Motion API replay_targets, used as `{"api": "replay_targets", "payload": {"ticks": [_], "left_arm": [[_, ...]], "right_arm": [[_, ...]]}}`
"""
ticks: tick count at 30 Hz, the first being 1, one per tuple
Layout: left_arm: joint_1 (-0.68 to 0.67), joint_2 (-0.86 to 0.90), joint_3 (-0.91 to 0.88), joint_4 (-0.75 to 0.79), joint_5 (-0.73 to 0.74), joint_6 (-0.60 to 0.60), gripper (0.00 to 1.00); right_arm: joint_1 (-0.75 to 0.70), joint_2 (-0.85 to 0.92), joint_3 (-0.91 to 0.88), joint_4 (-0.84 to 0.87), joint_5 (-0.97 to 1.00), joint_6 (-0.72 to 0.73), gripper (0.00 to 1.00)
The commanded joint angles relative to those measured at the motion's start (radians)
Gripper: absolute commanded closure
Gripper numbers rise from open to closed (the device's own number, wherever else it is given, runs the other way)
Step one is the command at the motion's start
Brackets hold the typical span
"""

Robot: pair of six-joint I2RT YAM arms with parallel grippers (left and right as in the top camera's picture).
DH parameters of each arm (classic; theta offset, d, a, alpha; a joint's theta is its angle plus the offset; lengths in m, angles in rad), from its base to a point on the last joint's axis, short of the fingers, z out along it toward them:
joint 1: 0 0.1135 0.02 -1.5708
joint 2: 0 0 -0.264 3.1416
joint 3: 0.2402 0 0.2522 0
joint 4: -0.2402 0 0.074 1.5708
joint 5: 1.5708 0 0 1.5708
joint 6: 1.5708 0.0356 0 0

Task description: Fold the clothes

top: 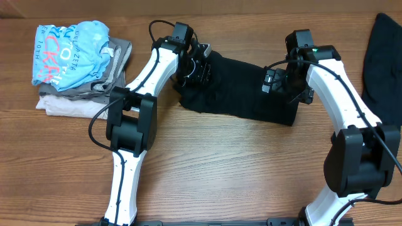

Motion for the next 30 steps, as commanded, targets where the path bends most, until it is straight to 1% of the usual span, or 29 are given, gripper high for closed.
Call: {"api": "replay_targets", "payload": {"ticks": [1, 3, 5, 6, 9, 10, 11, 12, 14, 17, 19, 22, 27, 30], "left_arm": [[0.02, 0.03, -0.017, -0.028, -0.228, -0.037, 0.52], [0.021, 0.024, 0.004, -0.046, -0.232, -0.037, 0.55], [0.029, 0.017, 0.05, -0.085, -0.236, -0.037, 0.55], [0.037, 0.013, 0.109, -0.136, -0.256, -0.037, 0.53], [0.051, 0.011, 0.258, -0.271, -0.333, -0.034, 0.42], [0.053, 0.011, 0.302, -0.312, -0.356, -0.027, 0.36], [0.055, 0.011, 0.344, -0.351, -0.379, -0.017, 0.27], [0.055, 0.011, 0.39, -0.396, -0.411, -0.006, 0.23], [0.055, 0.011, 0.429, -0.433, -0.448, 0.0, 0.2], [0.054, 0.011, 0.44, -0.464, -0.47, 0.002, 0.19], [0.053, 0.016, 0.413, -0.472, -0.462, 0.003, 0.19], [0.049, 0.018, 0.36, -0.468, -0.386, 0.058, 0.19], [0.048, 0.018, 0.287, -0.441, -0.205, 0.121, 0.18], [0.036, 0.029, 0.28, -0.429, -0.215, 0.126, 0.18]], "right_arm": [[-0.003, -0.037, 0.022, 0.007, 0.006, -0.003, 0.0], [-0.003, -0.037, 0.022, 0.013, 0.006, -0.003, 0.0], [-0.003, -0.037, 0.022, 0.017, 0.006, -0.003, 0.0], [-0.003, -0.037, 0.022, 0.018, 0.006, -0.003, 0.0], [-0.003, -0.037, 0.022, 0.018, 0.006, -0.003, 0.0], [-0.003, -0.037, 0.022, 0.018, 0.006, -0.003, 0.0], [-0.003, -0.037, 0.022, 0.018, 0.006, -0.003, 0.0], [-0.003, -0.037, 0.022, 0.018, 0.006, -0.003, 0.0], [-0.003, -0.037, 0.022, 0.018, 0.006, -0.003, 0.0], [-0.003, -0.037, 0.022, 0.017, 0.006, -0.003, 0.0], [-0.003, -0.037, 0.022, 0.017, 0.006, -0.003, 0.0], [-0.003, -0.037, 0.022, 0.017, 0.006, -0.003, 0.0], [-0.003, -0.037, 0.022, 0.017, 0.006, -0.003, 0.0], [-0.003, -0.037, 0.022, 0.016, 0.006, -0.003, 0.0]]}}
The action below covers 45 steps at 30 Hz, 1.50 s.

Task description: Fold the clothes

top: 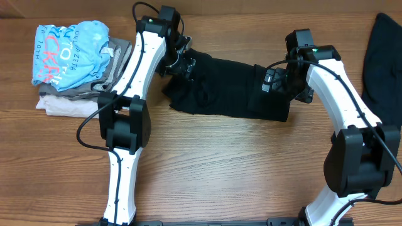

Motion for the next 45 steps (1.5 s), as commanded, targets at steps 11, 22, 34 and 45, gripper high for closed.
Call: {"api": "replay_targets", "payload": {"ticks": [11, 22, 34, 45], "left_arm": [[-0.029, 0.023, -0.16, 0.142, 0.054, 0.016, 0.25], [-0.059, 0.019, -0.225, 0.266, 0.042, -0.095, 0.96], [0.069, -0.166, -0.216, 0.16, 0.027, -0.101, 0.96], [0.078, -0.278, -0.216, 0.094, -0.021, -0.067, 0.96]], "right_arm": [[-0.003, -0.037, 0.022, 0.005, 0.006, -0.006, 0.0], [-0.003, -0.037, 0.022, 0.005, 0.005, -0.006, 0.0], [-0.002, -0.036, -0.064, 0.17, -0.198, 0.064, 0.96], [0.008, -0.036, -0.388, 0.583, -0.383, 0.181, 0.96]]}}
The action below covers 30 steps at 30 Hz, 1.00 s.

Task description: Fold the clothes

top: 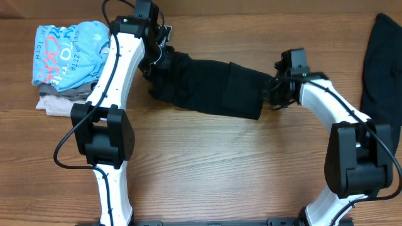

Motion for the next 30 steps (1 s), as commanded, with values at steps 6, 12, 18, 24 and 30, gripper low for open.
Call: {"api": "replay_targets", "payload": {"ticks": [6, 12, 18, 24, 30], "left_arm": [[-0.005, -0.054, 0.004, -0.024, -0.013, 0.025, 0.96], [-0.069, -0.067, 0.026, -0.017, -0.009, 0.028, 0.96], [-0.213, -0.067, 0.026, 0.089, -0.006, 0.027, 0.96], [-0.369, -0.058, 0.026, 0.221, -0.014, 0.007, 0.96], [-0.431, -0.041, 0.024, 0.318, -0.014, -0.031, 0.96]], "right_arm": [[0.015, -0.027, -0.123, 0.121, -0.047, 0.127, 0.96], [0.015, -0.027, -0.123, 0.12, -0.047, 0.127, 0.96], [0.015, -0.027, -0.123, 0.117, -0.048, 0.128, 0.96], [0.015, -0.027, -0.123, 0.116, -0.055, 0.13, 0.96], [0.015, -0.027, -0.123, 0.116, -0.058, 0.13, 0.96]]}}
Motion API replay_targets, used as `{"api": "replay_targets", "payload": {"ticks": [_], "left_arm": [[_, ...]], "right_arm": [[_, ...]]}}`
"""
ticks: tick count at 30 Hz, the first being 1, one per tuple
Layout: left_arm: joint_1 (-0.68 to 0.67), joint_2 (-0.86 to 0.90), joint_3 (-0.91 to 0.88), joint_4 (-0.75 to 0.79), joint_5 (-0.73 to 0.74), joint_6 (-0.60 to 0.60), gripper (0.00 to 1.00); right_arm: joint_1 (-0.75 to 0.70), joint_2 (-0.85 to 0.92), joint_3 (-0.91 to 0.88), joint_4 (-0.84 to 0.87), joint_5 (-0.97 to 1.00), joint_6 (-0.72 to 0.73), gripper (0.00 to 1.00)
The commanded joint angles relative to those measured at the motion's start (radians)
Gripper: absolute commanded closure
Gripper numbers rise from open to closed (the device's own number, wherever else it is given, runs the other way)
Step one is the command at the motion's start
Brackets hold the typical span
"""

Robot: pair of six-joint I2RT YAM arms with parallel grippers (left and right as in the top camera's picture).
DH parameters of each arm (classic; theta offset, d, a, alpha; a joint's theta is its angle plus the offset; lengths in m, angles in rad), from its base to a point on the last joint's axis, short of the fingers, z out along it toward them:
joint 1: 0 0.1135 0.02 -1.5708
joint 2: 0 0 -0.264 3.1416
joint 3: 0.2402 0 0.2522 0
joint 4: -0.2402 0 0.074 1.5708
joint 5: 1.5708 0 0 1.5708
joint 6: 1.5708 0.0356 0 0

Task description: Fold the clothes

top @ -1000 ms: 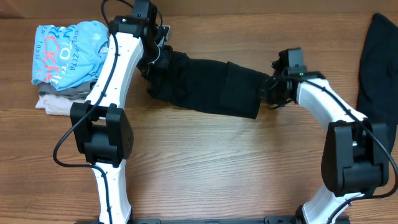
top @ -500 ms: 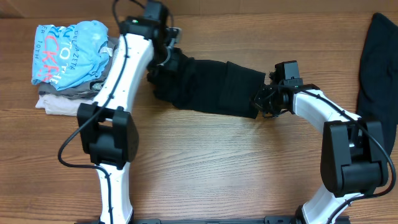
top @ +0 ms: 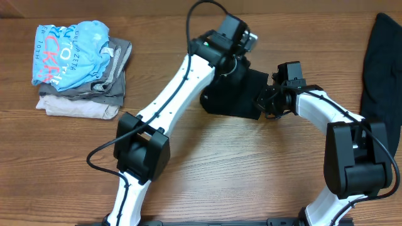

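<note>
A black garment (top: 232,95) lies in a compact folded bundle at the table's middle back. My left gripper (top: 242,58) reaches over it from the left and is shut on its upper edge, near the bundle's right side. My right gripper (top: 262,100) is at the bundle's right edge and looks shut on the cloth there. The fingers of both are largely hidden against the black fabric.
A stack of folded clothes (top: 78,69) with a light blue printed shirt on top sits at the back left. Another dark garment (top: 380,56) lies at the right edge. The wooden table (top: 207,176) stretches toward the front.
My left gripper has gone from the far left end of the stretched garment to its right end, and the cloth is now doubled into a short bundle. The right gripper shifted slightly left and down.
Both grippers first held the black garment stretched between them at mid-table. At the following two moments the left end sat further left and the cloth was longer. Now the left end lies over the right one and the garment is half as wide.
</note>
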Motion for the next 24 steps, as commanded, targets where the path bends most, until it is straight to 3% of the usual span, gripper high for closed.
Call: {"api": "replay_targets", "payload": {"ticks": [1, 7, 15, 16, 17, 19, 24], "left_arm": [[-0.026, -0.027, 0.023, 0.035, -0.001, -0.026, 0.96], [-0.031, -0.024, 0.023, 0.036, -0.003, -0.029, 0.96], [-0.034, -0.024, 0.023, 0.032, 0.002, -0.033, 0.96], [-0.037, -0.024, 0.023, 0.032, 0.003, -0.033, 0.89], [-0.042, -0.024, 0.023, 0.037, 0.002, -0.032, 0.53], [-0.044, -0.024, 0.023, 0.051, 0.002, -0.032, 0.0], [-0.043, -0.051, 0.084, 0.063, 0.028, -0.048, 0.0]], "right_arm": [[0.003, -0.025, -0.008, 0.006, -0.01, 0.004, 0.96], [-0.032, -0.113, 0.064, 0.023, -0.028, -0.002, 0.96], [-0.251, -0.296, 0.138, -0.116, -0.034, -0.002, 0.96], [-0.267, -0.299, 0.138, -0.122, -0.042, -0.008, 0.96], [-0.297, -0.3, 0.138, -0.131, -0.062, -0.008, 0.96], [-0.336, -0.3, 0.138, -0.138, -0.106, -0.025, 0.96], [-0.378, -0.3, 0.138, -0.141, -0.163, -0.054, 0.95]]}}
